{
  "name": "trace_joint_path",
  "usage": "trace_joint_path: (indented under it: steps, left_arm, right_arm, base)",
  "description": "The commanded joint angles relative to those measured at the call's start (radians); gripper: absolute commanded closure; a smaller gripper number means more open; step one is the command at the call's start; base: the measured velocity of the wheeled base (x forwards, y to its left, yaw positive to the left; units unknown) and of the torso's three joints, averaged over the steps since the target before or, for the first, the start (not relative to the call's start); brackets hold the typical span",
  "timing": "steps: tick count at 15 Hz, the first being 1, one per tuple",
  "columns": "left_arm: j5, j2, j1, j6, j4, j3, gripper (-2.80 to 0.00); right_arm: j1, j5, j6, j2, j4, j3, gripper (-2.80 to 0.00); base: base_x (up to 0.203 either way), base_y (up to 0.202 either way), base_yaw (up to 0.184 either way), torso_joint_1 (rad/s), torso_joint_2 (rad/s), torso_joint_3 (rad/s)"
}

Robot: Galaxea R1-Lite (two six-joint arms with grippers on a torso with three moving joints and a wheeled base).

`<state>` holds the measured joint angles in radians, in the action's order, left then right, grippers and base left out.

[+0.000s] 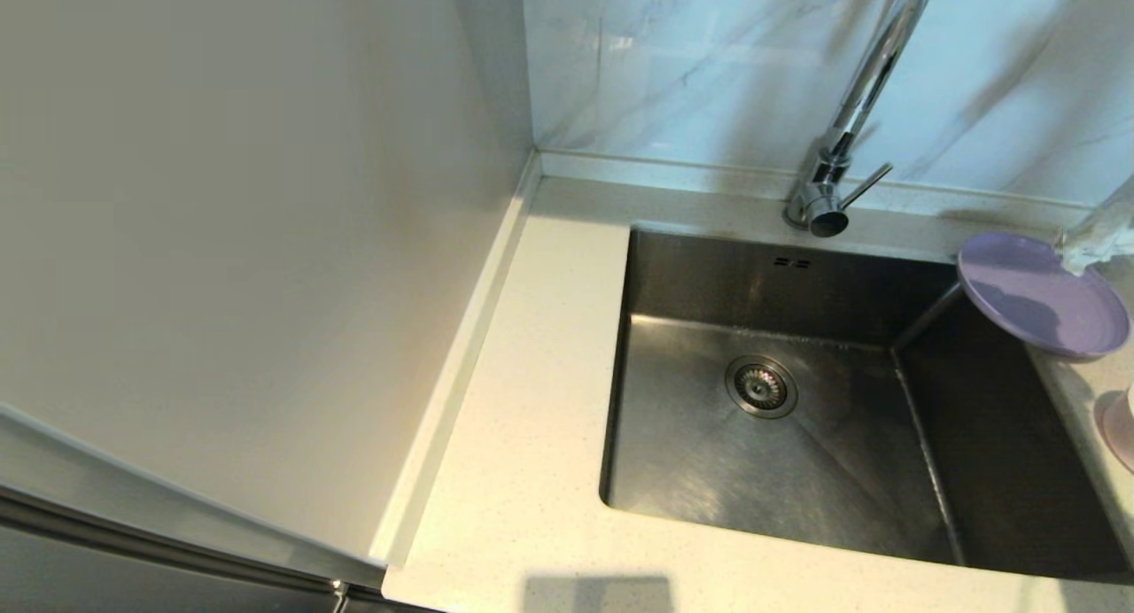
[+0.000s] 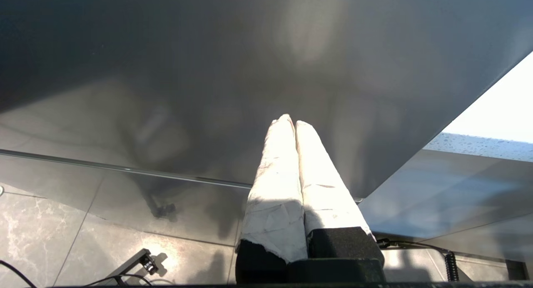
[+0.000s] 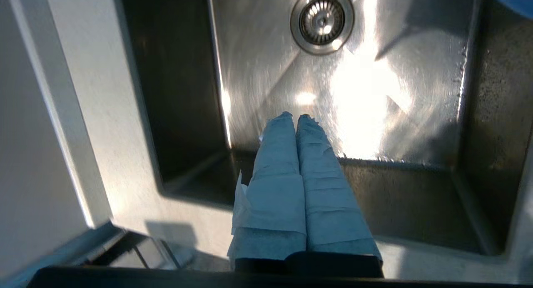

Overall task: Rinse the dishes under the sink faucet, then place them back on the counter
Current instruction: Turn on the faucet

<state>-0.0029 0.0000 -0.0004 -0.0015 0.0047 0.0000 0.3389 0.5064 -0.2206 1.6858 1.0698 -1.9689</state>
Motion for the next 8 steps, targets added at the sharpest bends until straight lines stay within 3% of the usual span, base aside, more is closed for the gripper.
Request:
trace_joint_path:
  steps: [1, 2, 6, 7, 8]
  left_arm:
    - [0.000, 0.000, 0.000, 0.000, 0.000, 0.000, 0.00]
    - [0.000, 0.000, 0.000, 0.000, 0.000, 0.000, 0.00]
    - [0.000, 0.000, 0.000, 0.000, 0.000, 0.000, 0.00]
    - [0.000, 0.000, 0.000, 0.000, 0.000, 0.000, 0.00]
    - [0.000, 0.000, 0.000, 0.000, 0.000, 0.000, 0.00]
  right_arm:
    - [0.002, 0.026, 0.157, 0.019, 0.043, 0.001, 0.00]
    - [0.005, 0.041, 0.212, 0.027, 0.048, -0.004, 0.00]
    - [0.012, 0.063, 0.213, 0.062, -0.014, -0.005, 0.00]
    - [0.027, 0.121, 0.152, 0.074, -0.075, -0.005, 0.00]
    - [0.037, 0.178, 0.032, 0.085, -0.153, -0.005, 0.00]
  base:
    - [0.000, 0.000, 0.000, 0.000, 0.00, 0.000]
    - [0.000, 0.000, 0.000, 0.000, 0.00, 0.000]
    - [0.000, 0.000, 0.000, 0.000, 0.00, 0.000]
    - [0.000, 0.000, 0.000, 0.000, 0.00, 0.000]
    - [0.000, 0.000, 0.000, 0.000, 0.00, 0.000]
